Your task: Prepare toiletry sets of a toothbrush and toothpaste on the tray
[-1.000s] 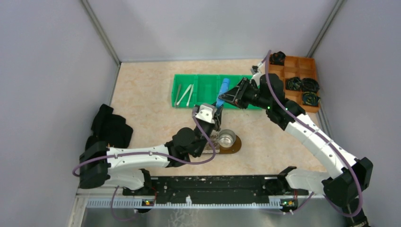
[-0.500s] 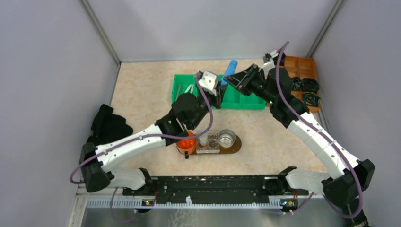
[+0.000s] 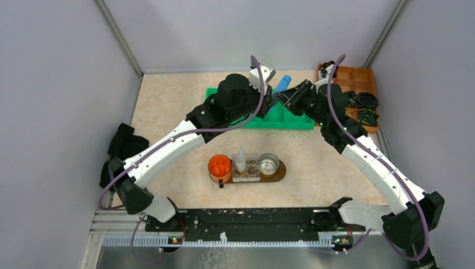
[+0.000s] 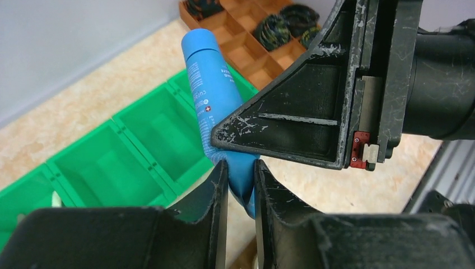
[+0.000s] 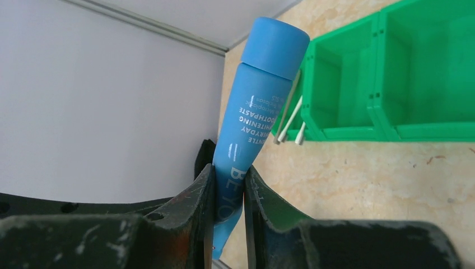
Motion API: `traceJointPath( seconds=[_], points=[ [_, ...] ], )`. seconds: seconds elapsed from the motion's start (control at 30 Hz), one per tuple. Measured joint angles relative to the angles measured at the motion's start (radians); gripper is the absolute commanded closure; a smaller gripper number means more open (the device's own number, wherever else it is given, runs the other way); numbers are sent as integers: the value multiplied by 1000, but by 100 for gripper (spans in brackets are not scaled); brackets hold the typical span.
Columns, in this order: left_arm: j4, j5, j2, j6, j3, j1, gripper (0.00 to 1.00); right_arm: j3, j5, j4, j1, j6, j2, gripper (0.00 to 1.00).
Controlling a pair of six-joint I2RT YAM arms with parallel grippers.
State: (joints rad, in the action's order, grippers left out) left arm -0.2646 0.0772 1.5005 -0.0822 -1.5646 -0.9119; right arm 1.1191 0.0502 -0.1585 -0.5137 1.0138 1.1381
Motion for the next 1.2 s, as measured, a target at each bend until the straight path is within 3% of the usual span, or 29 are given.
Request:
traceJointPath(
  seconds=[0.2, 0.3, 0.4, 0.5, 0.63, 0.77, 0.97, 1.1, 1.2],
  points=[
    [-93, -72, 16, -14, -13, 13, 100, -51, 27, -23, 0, 0, -15, 95],
    [-106, -88, 18, -23, -8, 15, 90, -67, 33, -23, 0, 2, -21, 96],
    [-76, -93, 2, -33, 29, 16, 74, -72, 36, -27, -1, 3, -24, 96],
    [-24, -95, -26, -41, 85, 16, 67, -72, 49, -33, -2, 3, -24, 96],
    [27, -95, -58, -55, 137, 16, 66, -72, 65, -29, -6, 13, -22, 97],
    [47, -86, -64, -59, 148, 18, 69, -72, 70, -5, -7, 32, -10, 97],
    [62, -61, -66, -65, 163, 22, 100, -72, 71, 15, -7, 61, 11, 97],
    [62, -45, -66, -67, 163, 22, 100, -72, 72, 29, -7, 73, 18, 97],
    [55, -34, -61, -63, 156, 23, 100, -72, 72, 39, -7, 80, 27, 90]
  ],
)
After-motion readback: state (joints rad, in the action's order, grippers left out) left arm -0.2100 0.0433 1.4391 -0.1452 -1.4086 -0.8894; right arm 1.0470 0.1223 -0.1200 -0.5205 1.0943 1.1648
